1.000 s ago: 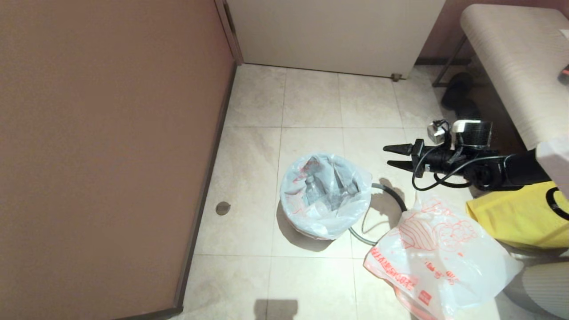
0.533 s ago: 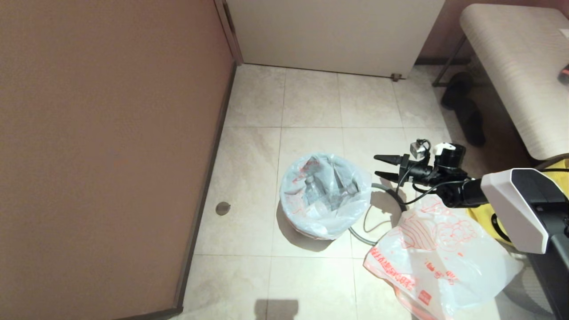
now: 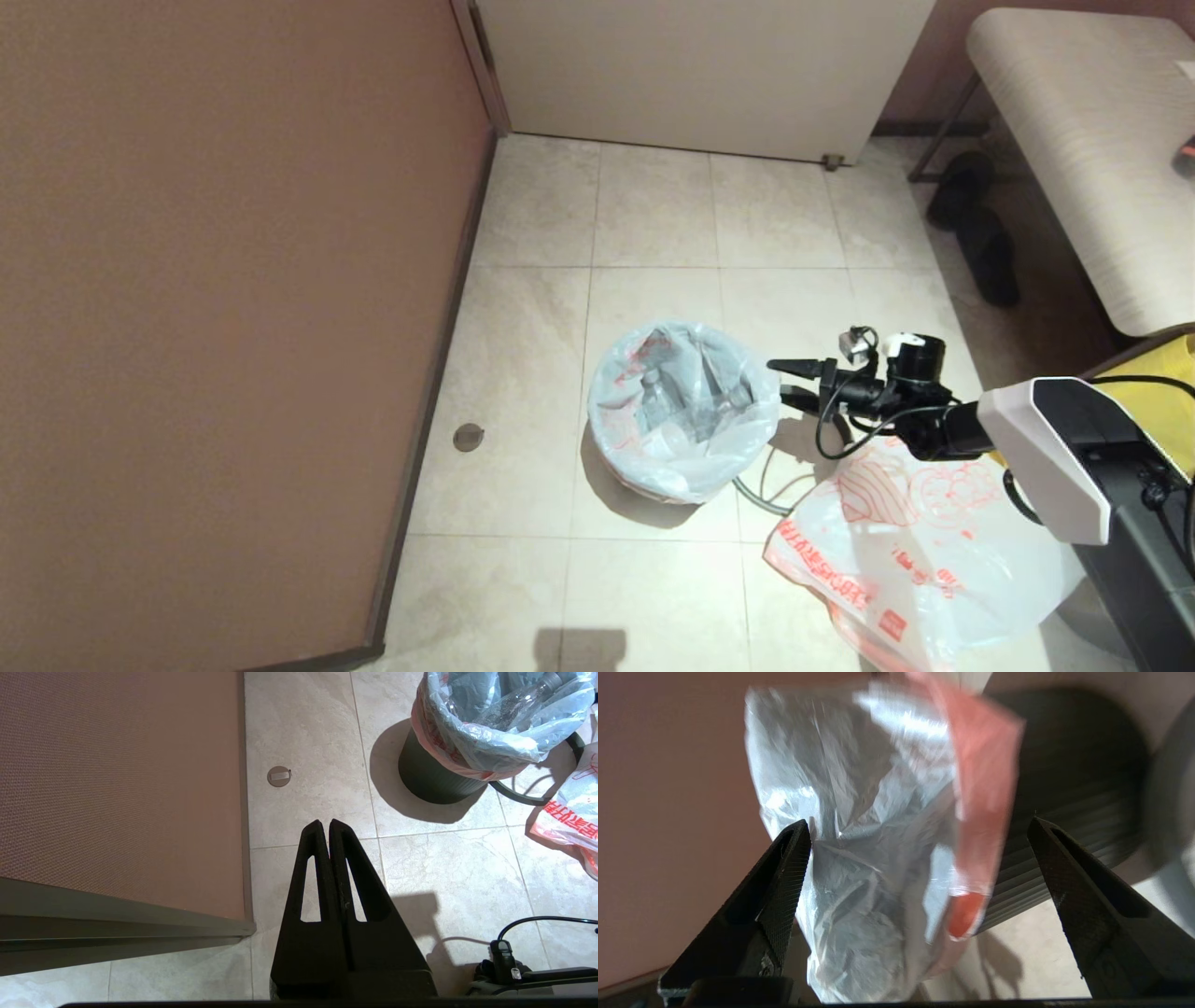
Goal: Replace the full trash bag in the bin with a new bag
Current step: Place the trash bag on the floor
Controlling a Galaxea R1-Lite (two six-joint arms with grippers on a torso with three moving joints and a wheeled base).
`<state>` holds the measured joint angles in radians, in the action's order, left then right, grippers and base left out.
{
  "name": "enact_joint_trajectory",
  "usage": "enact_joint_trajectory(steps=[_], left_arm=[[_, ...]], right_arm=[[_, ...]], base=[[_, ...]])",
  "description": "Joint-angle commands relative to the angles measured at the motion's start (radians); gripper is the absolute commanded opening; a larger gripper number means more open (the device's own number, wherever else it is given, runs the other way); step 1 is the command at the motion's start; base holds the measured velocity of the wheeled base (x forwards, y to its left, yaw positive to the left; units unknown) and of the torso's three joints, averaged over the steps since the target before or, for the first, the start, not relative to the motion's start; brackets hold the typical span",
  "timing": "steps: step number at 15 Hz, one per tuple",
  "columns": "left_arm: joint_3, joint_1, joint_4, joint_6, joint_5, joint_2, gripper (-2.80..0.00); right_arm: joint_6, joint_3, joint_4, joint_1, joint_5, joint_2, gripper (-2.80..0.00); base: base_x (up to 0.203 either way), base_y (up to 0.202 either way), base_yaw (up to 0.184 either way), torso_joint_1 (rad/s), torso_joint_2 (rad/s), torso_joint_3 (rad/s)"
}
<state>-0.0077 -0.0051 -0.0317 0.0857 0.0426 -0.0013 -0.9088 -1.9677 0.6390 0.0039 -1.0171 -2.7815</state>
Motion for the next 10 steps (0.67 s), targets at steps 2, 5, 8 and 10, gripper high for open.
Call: enact_joint_trajectory(steps=[2,5,8,10], left_arm=[[0.000,0.000,0.000,0.001,0.000,0.001,-2.80],[0.000,0.000,0.000,0.000,0.000,0.001,-2.80],[0.000,-0.001,0.000,0.001,0.000,0.001,-2.80],[0.000,-0.001,0.000,0.000,0.000,0.001,-2.80]], right_arm=[[-0.046,0.001,-0.018,0.047,-0.006,0.002,0.00],[-0.216,0.002,0.154,0.049,-0.006,0.025,0.00],[-0.549,0.014,0.527,0.008,-0.006,0.028,0.00],[-0.792,0.017,0.735,-0.012,-0.001,0.032,0.00]], base=[[0.000,0.000,0.000,0.000,0.00,0.000],[0.000,0.000,0.000,0.000,0.00,0.000],[0.000,0.000,0.000,0.000,0.00,0.000],[0.000,0.000,0.000,0.000,0.00,0.000]])
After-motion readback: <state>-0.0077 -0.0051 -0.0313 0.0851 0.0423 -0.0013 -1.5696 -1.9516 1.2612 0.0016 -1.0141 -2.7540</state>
